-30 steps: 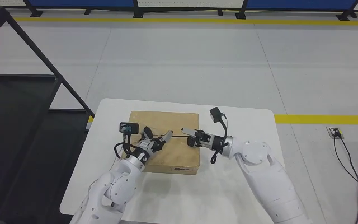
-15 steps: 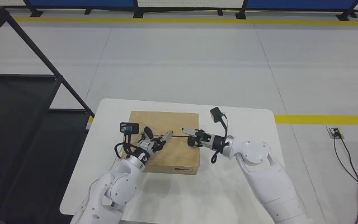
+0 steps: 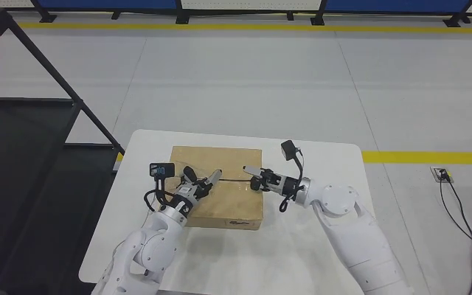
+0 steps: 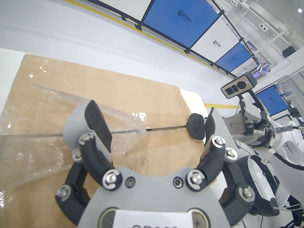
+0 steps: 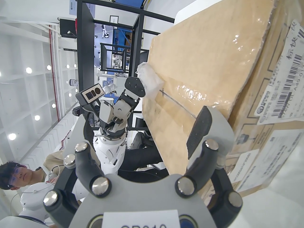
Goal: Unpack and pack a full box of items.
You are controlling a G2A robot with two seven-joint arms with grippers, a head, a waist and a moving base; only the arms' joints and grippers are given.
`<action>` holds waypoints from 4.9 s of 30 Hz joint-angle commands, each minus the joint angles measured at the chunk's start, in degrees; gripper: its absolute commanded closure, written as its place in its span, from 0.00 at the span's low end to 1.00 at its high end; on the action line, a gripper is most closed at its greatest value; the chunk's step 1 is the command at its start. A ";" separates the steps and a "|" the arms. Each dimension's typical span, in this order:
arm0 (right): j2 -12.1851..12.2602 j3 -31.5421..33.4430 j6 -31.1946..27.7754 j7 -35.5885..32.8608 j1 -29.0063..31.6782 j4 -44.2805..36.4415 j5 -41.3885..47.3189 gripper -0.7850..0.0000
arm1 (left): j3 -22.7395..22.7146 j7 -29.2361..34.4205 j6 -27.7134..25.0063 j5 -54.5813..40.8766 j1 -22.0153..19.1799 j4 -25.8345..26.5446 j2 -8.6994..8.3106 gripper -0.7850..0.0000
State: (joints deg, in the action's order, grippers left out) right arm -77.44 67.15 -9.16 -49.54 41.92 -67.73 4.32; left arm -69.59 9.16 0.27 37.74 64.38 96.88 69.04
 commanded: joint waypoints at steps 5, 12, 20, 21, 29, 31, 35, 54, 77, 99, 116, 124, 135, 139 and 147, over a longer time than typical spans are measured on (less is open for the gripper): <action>0.00 0.03 -0.08 0.28 0.18 -0.15 0.02 0.00 | 0.01 -0.01 0.00 0.00 -0.01 -0.01 0.00 0.00; 0.60 2.24 -3.77 2.71 3.39 -4.14 1.64 0.00 | -0.66 0.37 -0.74 -2.01 -0.21 -0.04 0.24 0.00; 1.22 3.68 -3.55 2.06 4.54 -4.75 2.68 0.00 | -3.10 -2.95 -1.37 -5.62 2.40 3.21 0.47 0.00; 1.25 3.70 -3.53 2.00 4.49 -4.57 2.88 0.00 | -3.86 -3.17 -1.49 -6.12 2.96 3.88 0.42 0.00; 1.39 3.10 -3.47 1.10 3.15 -3.17 3.37 0.00 | -13.22 -4.14 -3.88 -10.39 9.06 8.17 -0.38 0.00; 1.37 2.77 -3.59 1.09 2.67 -2.97 3.35 0.00 | -17.07 -3.88 -5.26 -13.35 10.81 8.25 -0.67 0.00; 1.28 1.81 -5.21 0.88 1.89 -3.55 3.24 0.00 | -25.08 -1.61 -9.15 -23.28 14.11 6.98 -1.15 0.00; 1.75 2.25 -9.16 6.53 4.01 -6.54 0.85 0.00 | -23.65 27.30 -4.33 -42.10 4.34 4.07 -2.57 0.00; 3.77 7.17 -9.53 3.83 7.08 -5.97 2.84 0.00 | -11.73 26.34 2.48 -42.08 -6.75 -7.60 -1.57 0.00; 4.76 7.87 -9.45 4.88 9.52 -7.63 3.48 0.00 | -1.15 19.83 -1.04 -42.00 -13.11 -11.61 0.62 0.00; 5.69 10.85 -11.27 3.67 13.16 -11.82 11.02 0.00 | 1.45 18.10 -2.75 -42.49 -13.50 -8.68 1.61 0.00; 4.71 4.56 -3.27 0.13 5.76 -9.18 14.03 0.00 | -14.63 17.94 -6.14 -45.20 -1.79 3.01 -0.79 0.00; 1.29 -7.35 0.07 -0.61 -7.91 3.83 14.82 0.00 | -35.22 19.67 -16.02 -46.60 17.69 7.72 -2.69 0.00; 0.35 -10.43 3.27 -0.47 -11.21 8.11 12.73 0.00 | -38.53 20.60 -19.01 -48.87 21.50 6.64 -2.83 0.00; -0.14 -12.40 4.48 -2.01 -13.10 10.03 9.76 0.00 | -40.77 21.47 -20.23 -51.41 23.37 5.65 -3.04 0.00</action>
State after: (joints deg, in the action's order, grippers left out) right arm -77.52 54.93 -4.84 -51.57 28.71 -57.45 14.17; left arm -110.32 30.49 -19.99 -13.47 87.77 102.61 66.03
